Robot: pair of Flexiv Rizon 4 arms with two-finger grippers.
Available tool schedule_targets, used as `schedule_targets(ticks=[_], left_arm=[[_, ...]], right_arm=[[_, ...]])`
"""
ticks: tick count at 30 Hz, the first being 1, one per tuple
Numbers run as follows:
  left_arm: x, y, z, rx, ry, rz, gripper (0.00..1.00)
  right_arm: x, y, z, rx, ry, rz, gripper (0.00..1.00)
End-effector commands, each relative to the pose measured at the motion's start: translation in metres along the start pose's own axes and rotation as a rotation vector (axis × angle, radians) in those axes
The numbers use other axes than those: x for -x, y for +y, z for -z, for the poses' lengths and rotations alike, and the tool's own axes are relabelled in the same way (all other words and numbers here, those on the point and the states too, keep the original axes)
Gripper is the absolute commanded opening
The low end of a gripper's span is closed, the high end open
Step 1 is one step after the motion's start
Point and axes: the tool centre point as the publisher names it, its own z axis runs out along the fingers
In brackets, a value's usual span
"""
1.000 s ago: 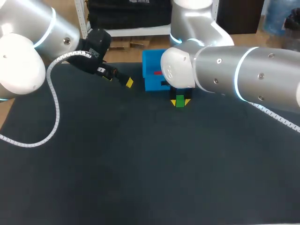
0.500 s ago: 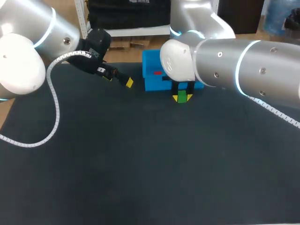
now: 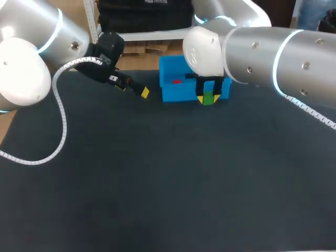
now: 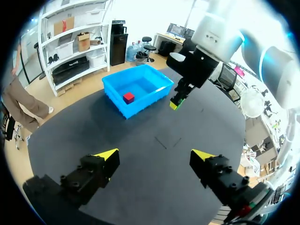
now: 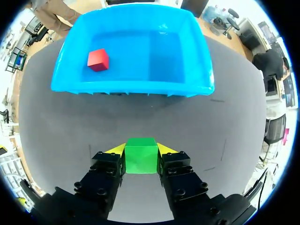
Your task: Use the left arm to pick the red cube and place it into the blue plastic box first, then use the right arm to grasp the green cube and put it into the same blue plastic box after the first action is fully finished.
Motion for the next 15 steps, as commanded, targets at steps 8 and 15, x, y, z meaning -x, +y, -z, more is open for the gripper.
schedule_targets(ticks=[8, 15], left_arm=[[0.001, 0.000, 0.000, 0.000, 0.003, 0.001, 1.00], [0.001, 0.000, 0.000, 0.000, 0.003, 0.001, 1.00]], right_arm=[[-0.013, -0.009, 0.034, 0.010, -0.052, 0.011, 0.00], [-0.013, -0.013, 0.054, 0.018, -0.080, 0.024, 0.00]])
